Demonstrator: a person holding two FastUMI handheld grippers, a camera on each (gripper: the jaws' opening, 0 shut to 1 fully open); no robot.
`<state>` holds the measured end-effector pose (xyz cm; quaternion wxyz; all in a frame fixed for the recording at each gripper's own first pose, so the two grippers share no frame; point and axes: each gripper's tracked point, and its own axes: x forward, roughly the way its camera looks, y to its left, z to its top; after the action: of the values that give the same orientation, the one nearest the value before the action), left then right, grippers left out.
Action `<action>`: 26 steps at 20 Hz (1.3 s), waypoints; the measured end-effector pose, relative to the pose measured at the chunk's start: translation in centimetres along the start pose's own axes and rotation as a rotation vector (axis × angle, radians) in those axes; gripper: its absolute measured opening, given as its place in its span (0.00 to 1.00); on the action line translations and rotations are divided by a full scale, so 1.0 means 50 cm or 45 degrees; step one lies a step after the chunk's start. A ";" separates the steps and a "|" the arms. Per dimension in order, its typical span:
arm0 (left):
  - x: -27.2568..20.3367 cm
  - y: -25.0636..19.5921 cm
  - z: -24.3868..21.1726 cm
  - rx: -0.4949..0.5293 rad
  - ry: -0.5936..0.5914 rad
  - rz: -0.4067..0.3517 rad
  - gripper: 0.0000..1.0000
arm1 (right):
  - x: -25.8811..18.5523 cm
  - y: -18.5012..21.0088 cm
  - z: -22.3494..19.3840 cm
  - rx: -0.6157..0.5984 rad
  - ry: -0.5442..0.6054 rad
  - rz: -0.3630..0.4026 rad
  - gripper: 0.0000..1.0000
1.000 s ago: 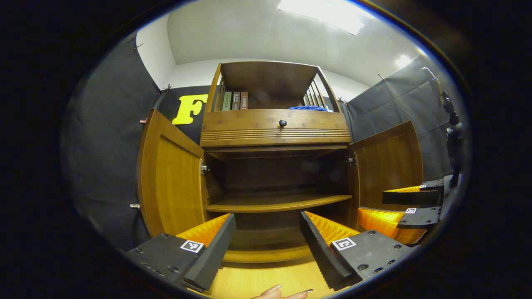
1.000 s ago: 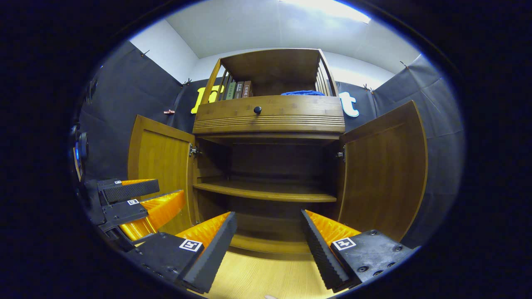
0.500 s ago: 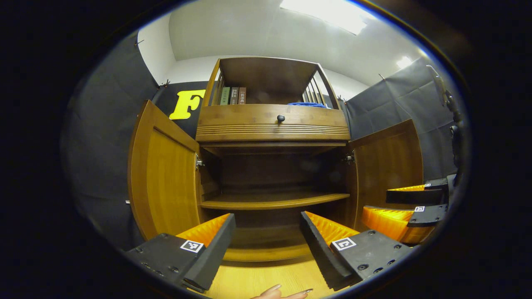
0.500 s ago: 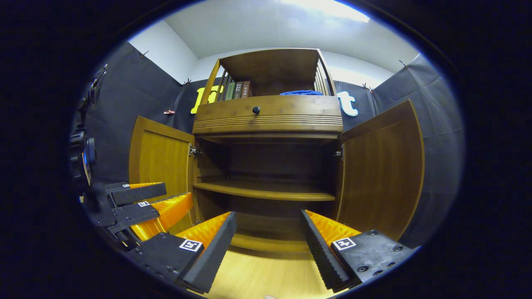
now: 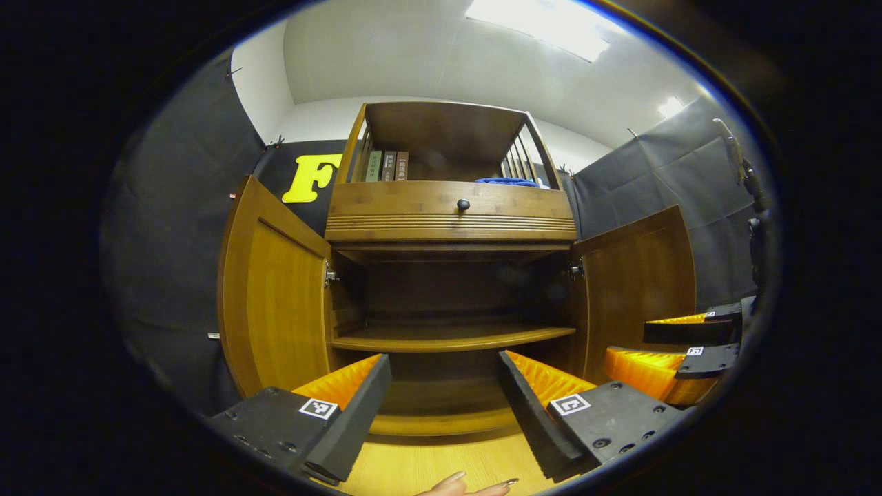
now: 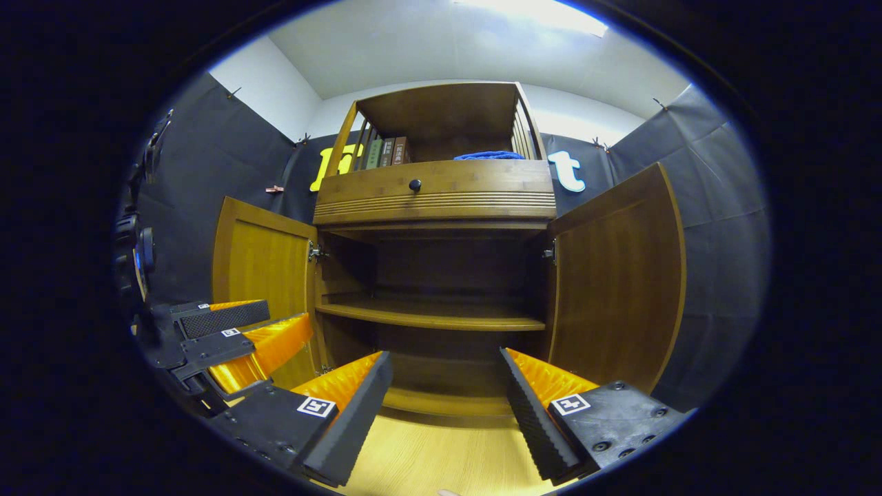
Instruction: Open the right door of the double-door shoe cabinet with the right hand, and open the left door with the left hand.
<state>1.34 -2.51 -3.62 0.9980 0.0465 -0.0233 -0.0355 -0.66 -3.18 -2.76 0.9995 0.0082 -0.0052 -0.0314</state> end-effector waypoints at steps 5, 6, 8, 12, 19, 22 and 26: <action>-0.008 -0.016 0.018 0.026 -0.031 -0.019 0.96 | -0.010 -0.001 0.006 0.000 -0.015 -0.001 0.99; -0.011 -0.022 0.016 0.023 -0.032 -0.029 0.99 | -0.010 0.002 0.005 0.002 -0.015 0.005 0.99; -0.014 -0.025 0.015 0.012 -0.028 -0.041 0.99 | -0.007 0.007 0.004 0.001 -0.008 0.017 0.97; -0.015 -0.020 0.007 -0.008 -0.014 -0.035 0.99 | -0.011 0.011 -0.001 -0.012 0.000 0.030 0.99; -0.017 -0.018 -0.002 -0.009 0.009 -0.033 0.96 | -0.015 0.016 -0.004 -0.010 0.007 0.039 0.97; -0.019 -0.019 -0.004 -0.004 0.011 -0.039 0.99 | -0.015 0.017 -0.006 -0.010 0.009 0.040 0.99; -0.024 -0.013 0.000 -0.021 0.000 -0.032 0.94 | -0.016 0.024 -0.007 -0.004 0.016 0.055 0.99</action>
<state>0.12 -3.06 -3.71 0.9979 0.0386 -0.0223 -0.0480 -1.36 -1.94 -3.10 0.9999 0.0068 0.0009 -0.0097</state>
